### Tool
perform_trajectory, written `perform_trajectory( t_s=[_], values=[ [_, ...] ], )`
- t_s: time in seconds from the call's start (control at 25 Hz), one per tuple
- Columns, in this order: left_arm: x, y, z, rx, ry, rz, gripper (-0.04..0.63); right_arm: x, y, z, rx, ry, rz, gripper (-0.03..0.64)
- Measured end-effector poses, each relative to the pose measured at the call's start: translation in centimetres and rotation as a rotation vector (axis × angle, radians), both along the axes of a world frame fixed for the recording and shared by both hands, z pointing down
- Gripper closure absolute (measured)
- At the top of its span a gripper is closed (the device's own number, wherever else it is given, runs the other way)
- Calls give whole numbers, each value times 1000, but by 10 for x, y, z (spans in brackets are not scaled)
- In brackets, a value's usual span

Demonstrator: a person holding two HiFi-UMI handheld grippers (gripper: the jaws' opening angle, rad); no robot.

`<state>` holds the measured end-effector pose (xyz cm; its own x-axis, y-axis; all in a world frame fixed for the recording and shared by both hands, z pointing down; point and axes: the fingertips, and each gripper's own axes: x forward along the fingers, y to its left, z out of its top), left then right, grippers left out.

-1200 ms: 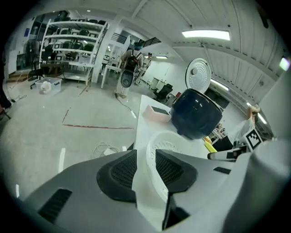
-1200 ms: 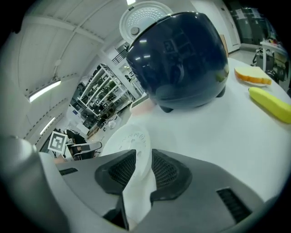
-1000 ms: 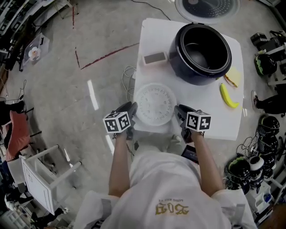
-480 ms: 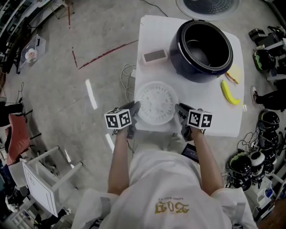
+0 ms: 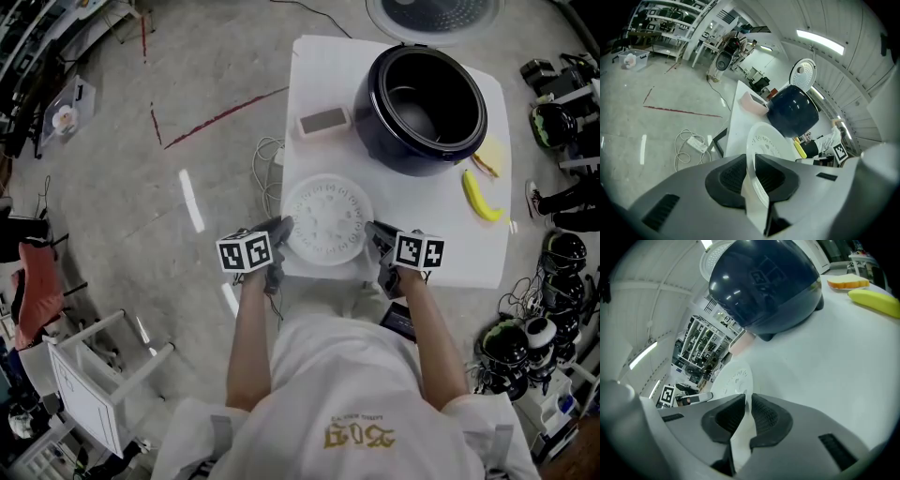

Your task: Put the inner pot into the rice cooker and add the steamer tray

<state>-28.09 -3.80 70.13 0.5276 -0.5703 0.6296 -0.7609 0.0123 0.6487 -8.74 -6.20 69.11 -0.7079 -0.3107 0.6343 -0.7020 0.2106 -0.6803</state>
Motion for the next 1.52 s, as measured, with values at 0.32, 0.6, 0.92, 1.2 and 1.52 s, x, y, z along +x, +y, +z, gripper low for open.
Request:
perform_trajectory(
  t_s=[0.32, 0.6, 0.92, 1.2, 1.52],
  values=[
    [-8, -2, -6, -1, 11, -19, 528, -4, -5, -18, 23, -29, -6, 572],
    [-17, -15, -33, 56, 37, -31, 529, -15, -16, -49, 72, -71, -4, 574],
    [-36, -35, -75, 132, 69, -47, 532, -34, -35, -94, 139, -117, 10, 580],
    [-49, -53, -111, 184, 76, -48, 532, -44, -49, -129, 189, -158, 18, 580],
    [-65, -74, -155, 247, 156, -43, 535, -63, -59, -182, 258, -229, 65, 581]
  ],
)
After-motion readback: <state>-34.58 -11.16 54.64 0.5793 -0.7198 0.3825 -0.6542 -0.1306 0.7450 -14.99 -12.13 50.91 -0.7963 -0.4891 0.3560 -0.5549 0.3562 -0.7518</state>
